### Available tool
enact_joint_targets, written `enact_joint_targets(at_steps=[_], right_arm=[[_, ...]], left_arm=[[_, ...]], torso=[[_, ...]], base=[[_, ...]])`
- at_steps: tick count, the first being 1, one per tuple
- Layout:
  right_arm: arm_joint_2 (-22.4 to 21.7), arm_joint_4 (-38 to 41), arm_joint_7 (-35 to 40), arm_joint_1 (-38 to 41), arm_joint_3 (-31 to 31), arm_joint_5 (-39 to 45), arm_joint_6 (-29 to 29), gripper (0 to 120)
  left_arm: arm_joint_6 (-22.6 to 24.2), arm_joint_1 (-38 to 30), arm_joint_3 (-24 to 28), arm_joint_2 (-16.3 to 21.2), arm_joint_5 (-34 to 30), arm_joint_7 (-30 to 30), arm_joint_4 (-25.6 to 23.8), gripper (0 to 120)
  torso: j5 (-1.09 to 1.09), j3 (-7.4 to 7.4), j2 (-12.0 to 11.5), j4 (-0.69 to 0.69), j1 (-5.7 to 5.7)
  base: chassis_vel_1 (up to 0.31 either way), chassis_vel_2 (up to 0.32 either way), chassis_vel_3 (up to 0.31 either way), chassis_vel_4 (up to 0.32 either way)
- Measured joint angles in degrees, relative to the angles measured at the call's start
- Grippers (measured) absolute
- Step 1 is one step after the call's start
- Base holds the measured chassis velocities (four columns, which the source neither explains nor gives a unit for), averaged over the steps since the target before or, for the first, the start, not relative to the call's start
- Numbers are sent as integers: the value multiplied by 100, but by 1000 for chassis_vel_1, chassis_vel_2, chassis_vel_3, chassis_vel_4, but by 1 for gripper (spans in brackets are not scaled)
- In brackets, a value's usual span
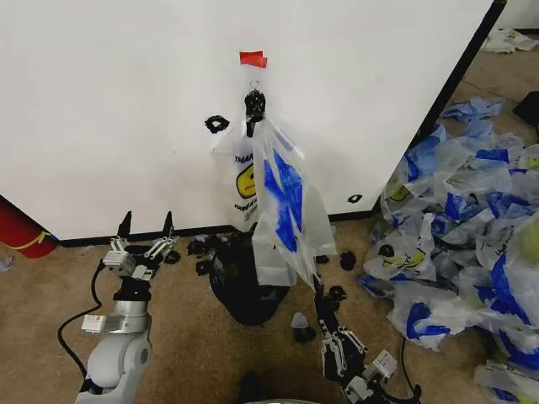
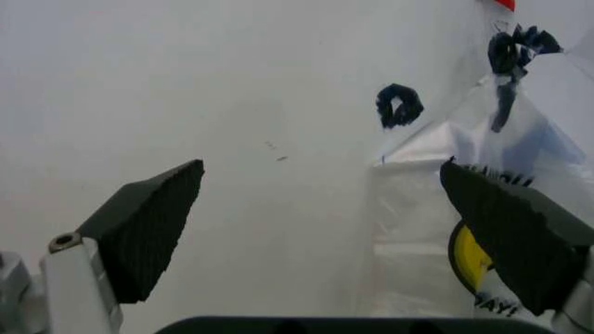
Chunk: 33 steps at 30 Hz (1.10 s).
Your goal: Pick up the garbage bag from the wall and place it over the trash bin.
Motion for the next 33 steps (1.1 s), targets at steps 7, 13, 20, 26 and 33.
enact_joint_targets(at_steps=[7, 13, 20, 26, 33], right_arm=[[-13, -62, 28, 96, -36, 37, -21, 0], [-59, -138, 249, 597, -95, 87, -232, 0], [-446, -76, 489, 1352, -254, 363, -642, 0], [-657, -124, 624, 1861, -485, 493, -801, 0], [-707, -175, 701, 2172, -706, 562, -906, 0]], left_arm=[[-9, -12, 27, -32, 36, 2, 46, 100], [113, 29, 249, -6, -35, -62, -234, 100], [650, 164, 839, 221, -514, -216, -932, 100], [1183, 260, 1303, 519, -933, -362, -1584, 100], [1563, 246, 1639, 931, -1381, -550, -2011, 100]], torso=[[0, 0, 0, 0, 0], [3, 0, 0, 1, 0], [1, 0, 0, 1, 0], [2, 0, 0, 1, 0], [1, 0, 0, 0, 0]], base=[[0, 0, 0, 0], [0, 0, 0, 0], [0, 0, 0, 0], [0, 0, 0, 0], [0, 0, 0, 0]])
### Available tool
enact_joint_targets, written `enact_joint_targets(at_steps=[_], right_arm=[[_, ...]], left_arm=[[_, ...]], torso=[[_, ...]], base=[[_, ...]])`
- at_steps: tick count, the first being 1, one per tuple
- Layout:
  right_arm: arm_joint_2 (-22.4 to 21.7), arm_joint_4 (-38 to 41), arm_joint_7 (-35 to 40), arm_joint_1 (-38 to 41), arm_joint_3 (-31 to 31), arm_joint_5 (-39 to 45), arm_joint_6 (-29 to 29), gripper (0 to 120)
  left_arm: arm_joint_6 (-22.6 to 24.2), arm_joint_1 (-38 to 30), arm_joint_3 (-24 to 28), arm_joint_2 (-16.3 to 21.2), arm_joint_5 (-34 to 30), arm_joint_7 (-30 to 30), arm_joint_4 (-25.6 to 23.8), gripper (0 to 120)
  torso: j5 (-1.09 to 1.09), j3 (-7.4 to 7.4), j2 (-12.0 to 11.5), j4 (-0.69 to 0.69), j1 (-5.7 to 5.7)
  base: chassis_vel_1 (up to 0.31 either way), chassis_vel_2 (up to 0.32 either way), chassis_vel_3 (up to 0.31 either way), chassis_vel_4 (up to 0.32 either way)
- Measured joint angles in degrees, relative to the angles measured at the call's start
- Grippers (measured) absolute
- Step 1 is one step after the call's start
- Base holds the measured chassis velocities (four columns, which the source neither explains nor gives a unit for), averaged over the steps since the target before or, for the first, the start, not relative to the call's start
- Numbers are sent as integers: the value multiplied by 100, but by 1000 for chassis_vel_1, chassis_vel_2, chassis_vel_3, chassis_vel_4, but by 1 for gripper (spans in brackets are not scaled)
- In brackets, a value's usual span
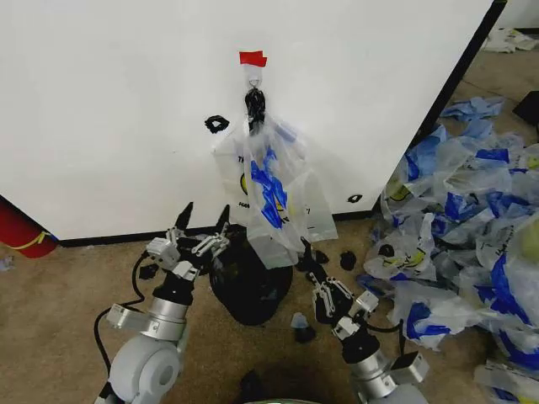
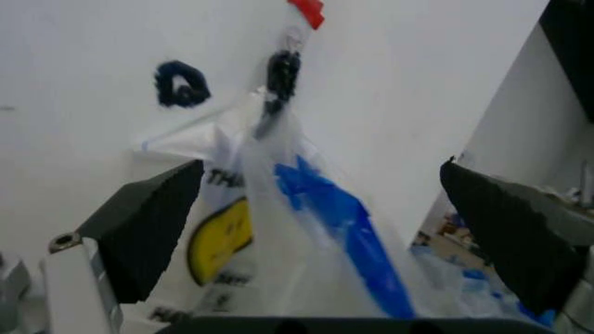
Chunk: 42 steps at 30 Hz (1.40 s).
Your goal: Pick up the garbage bag from the wall and place it over the trash bin.
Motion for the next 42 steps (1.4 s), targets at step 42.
enact_joint_targets(at_steps=[42], right_arm=[[-145, 2, 90, 78, -346, -66, -254, 0]], left_arm=[[623, -2413, 1813, 1587, -2745, -790, 518, 100]], torso=[[-1, 0, 0, 1, 0]], base=[[0, 0, 0, 0]])
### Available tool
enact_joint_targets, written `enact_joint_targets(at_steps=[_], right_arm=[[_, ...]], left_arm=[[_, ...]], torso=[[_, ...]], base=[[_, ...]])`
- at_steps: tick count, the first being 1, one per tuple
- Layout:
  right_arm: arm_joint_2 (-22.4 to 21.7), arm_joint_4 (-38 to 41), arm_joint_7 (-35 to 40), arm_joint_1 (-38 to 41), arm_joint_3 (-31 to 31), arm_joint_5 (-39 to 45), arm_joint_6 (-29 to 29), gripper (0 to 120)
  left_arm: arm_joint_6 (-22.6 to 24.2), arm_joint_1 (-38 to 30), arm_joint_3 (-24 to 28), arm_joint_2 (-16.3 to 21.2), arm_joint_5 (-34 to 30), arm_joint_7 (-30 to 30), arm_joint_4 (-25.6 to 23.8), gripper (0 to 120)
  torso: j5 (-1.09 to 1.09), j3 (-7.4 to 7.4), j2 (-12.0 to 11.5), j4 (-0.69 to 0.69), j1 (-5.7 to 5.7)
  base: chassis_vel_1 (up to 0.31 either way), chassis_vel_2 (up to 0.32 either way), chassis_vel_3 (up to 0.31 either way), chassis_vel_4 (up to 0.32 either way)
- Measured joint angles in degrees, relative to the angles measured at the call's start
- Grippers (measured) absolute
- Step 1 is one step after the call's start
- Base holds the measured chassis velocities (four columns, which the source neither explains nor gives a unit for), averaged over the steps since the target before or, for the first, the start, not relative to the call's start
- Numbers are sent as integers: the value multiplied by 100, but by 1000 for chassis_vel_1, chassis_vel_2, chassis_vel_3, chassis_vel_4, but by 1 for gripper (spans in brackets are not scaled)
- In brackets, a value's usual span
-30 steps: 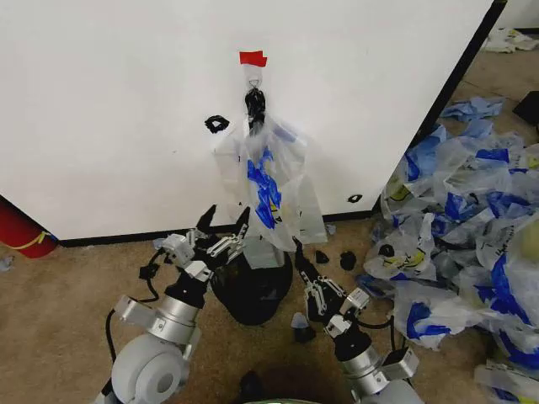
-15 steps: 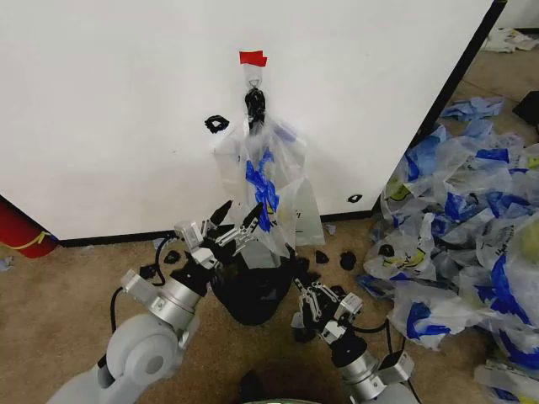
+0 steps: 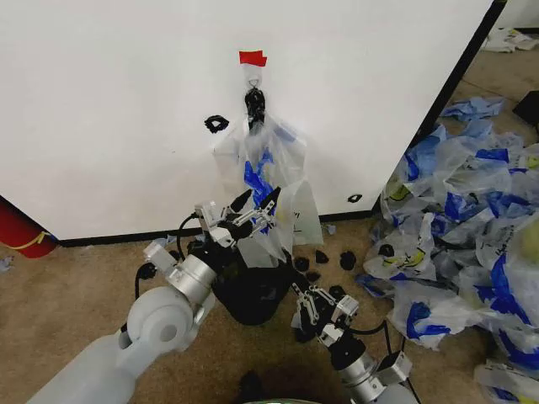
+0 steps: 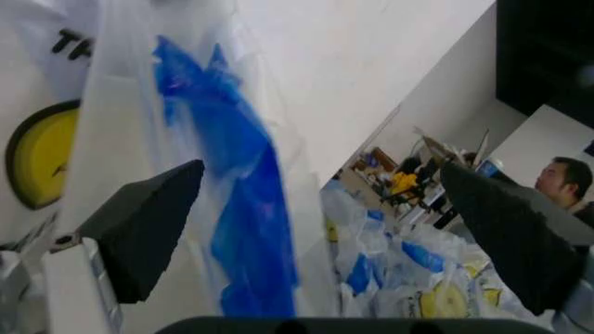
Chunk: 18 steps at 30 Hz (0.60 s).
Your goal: Pick up the garbage bag from the wall and place it over the trash bin.
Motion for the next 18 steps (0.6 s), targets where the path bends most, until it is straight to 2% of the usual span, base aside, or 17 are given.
enact_joint_targets(at_steps=[18], right_arm=[[44, -23, -12, 12, 17, -20, 51, 0]], left_arm=[[-15, -9, 169, -119, 101, -31, 209, 99]], torso=[[0, 0, 0, 0, 0]], base=[[0, 0, 0, 0]])
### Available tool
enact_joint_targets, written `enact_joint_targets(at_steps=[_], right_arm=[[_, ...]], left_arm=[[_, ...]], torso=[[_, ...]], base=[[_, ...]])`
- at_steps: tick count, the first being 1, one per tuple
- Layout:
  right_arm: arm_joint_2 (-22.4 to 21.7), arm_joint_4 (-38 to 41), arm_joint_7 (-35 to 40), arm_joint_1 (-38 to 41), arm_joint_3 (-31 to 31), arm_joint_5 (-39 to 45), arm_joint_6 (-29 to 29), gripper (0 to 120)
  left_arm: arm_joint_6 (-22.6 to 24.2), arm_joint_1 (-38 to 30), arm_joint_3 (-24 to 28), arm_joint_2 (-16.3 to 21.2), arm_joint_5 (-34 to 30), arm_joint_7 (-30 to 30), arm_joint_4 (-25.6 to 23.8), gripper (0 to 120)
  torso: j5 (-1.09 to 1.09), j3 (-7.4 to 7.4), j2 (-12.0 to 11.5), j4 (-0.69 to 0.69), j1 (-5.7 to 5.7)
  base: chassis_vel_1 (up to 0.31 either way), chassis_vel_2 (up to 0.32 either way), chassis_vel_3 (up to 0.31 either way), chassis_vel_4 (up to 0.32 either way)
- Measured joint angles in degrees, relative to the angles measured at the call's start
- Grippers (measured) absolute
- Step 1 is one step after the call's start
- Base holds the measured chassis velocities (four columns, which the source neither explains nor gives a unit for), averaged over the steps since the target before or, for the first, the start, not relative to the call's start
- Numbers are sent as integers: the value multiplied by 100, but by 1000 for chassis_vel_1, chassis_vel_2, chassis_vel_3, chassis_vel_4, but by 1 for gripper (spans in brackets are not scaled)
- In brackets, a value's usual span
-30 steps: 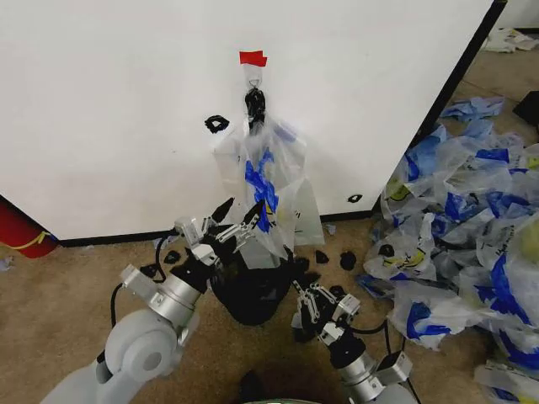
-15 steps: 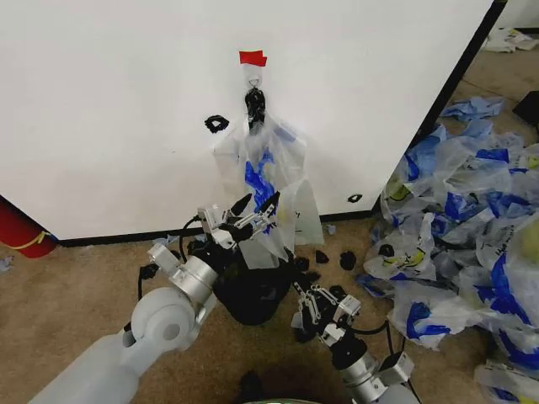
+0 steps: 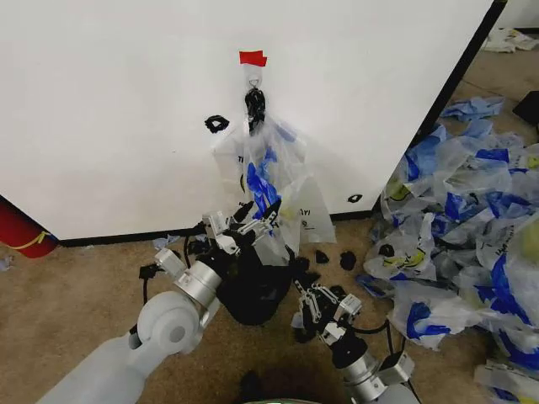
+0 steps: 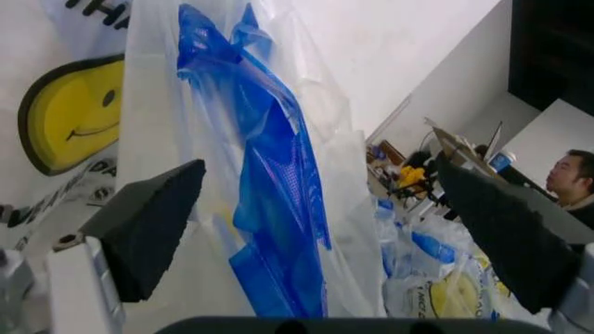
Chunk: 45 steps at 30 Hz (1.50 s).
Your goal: Pick up the garbage bag from the wall and place it over the trash bin.
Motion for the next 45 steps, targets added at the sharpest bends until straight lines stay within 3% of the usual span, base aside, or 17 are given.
enact_joint_targets(at_steps=[13, 20, 26, 28, 34, 45], right_arm=[[25, -19, 0, -27, 25, -39, 41, 0], [50, -57, 1, -23, 30, -49, 66, 0], [58, -71, 1, -19, 28, -60, 77, 0], [59, -75, 1, -19, 27, -62, 80, 0], [75, -91, 1, -11, 20, -69, 100, 0], [61, -93, 1, 13, 2, -69, 110, 0]], left_arm=[[-2, -108, 99, -67, 47, -2, 188, 91], [-13, -129, 129, -124, 99, 6, 270, 68], [-18, -113, 129, -143, 126, 10, 283, 41], [-19, -110, 129, -147, 132, 11, 286, 39], [-22, -97, 129, -165, 160, 16, 311, 16], [-28, -61, 120, -198, 208, 19, 332, 15]], torso=[[0, 0, 0, 0, 0], [0, 0, 0, 0, 0], [0, 0, 0, 0, 0], [0, 0, 0, 0, 0], [0, 0, 0, 0, 0], [0, 0, 0, 0, 0]], base=[[0, 0, 0, 0], [0, 0, 0, 0], [0, 0, 0, 0], [0, 0, 0, 0], [0, 0, 0, 0], [0, 0, 0, 0]])
